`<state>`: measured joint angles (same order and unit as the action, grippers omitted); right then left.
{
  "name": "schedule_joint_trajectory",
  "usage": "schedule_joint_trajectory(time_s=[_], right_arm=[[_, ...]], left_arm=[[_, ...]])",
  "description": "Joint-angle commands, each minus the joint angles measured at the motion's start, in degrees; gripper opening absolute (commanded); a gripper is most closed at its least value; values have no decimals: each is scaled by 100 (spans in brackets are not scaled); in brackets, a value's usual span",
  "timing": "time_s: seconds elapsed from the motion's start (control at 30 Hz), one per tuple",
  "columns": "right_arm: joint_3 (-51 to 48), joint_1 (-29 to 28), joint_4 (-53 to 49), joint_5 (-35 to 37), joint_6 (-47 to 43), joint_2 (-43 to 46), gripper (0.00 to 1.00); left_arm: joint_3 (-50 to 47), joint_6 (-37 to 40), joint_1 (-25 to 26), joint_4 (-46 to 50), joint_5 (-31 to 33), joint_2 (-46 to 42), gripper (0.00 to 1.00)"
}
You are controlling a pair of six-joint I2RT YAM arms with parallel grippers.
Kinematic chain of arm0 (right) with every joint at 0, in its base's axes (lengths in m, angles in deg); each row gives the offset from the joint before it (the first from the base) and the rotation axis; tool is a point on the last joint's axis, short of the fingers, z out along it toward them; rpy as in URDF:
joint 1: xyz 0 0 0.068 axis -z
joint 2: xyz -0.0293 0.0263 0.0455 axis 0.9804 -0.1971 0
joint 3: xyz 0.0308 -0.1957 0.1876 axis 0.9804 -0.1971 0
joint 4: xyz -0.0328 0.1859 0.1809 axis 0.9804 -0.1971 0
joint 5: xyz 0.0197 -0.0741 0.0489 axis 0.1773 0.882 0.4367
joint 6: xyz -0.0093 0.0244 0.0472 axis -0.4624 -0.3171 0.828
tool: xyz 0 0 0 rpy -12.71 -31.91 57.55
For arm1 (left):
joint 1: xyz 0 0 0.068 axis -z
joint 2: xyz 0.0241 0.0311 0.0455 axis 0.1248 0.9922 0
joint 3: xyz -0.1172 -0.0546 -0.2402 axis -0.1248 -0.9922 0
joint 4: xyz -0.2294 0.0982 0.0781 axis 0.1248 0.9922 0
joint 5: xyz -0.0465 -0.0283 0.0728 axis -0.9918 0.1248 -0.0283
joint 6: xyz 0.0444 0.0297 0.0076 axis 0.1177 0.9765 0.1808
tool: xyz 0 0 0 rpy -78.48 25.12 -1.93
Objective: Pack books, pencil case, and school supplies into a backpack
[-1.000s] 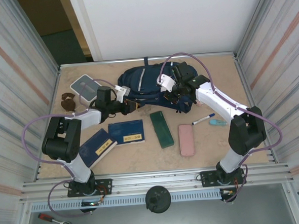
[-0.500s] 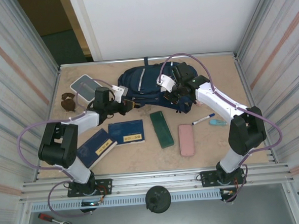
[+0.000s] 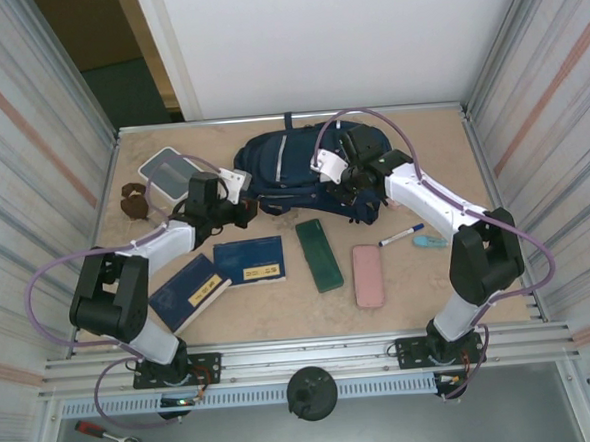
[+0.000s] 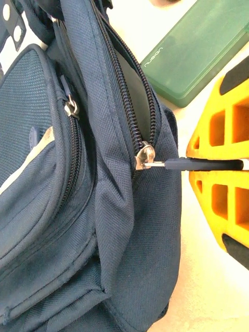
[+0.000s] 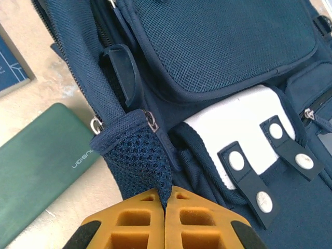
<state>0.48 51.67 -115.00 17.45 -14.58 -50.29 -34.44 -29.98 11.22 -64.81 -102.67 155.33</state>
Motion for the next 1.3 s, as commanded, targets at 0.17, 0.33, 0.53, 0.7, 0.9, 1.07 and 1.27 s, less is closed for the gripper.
schedule_joint_trajectory(time_s=[0.17, 0.33, 0.53, 0.7, 0.9, 1.07, 1.27], right_arm=[[16, 154, 13, 438, -18, -57, 13], [58, 149, -50, 301, 221, 11, 32], [-115, -65, 465, -1064, 1031, 298, 52], [-52, -550, 975, -1176, 1308, -211, 64], [120, -694, 1314, -1233, 1463, -853, 60], [131, -747, 1554, -1638, 1748, -1157, 59], [172, -775, 1592, -1587, 1893, -1419, 40]], left_arm=[[163, 136, 48, 66, -546, 245, 0], [157, -142, 103, 103, -518, 196, 0], [150, -298, 353, 124, -430, 58, 0], [188, -343, 472, 170, -385, 28, 0], [144, -390, 501, 215, -328, -69, 0], [105, -396, 507, 184, -302, -105, 0], [88, -390, 507, 177, -272, -96, 0]])
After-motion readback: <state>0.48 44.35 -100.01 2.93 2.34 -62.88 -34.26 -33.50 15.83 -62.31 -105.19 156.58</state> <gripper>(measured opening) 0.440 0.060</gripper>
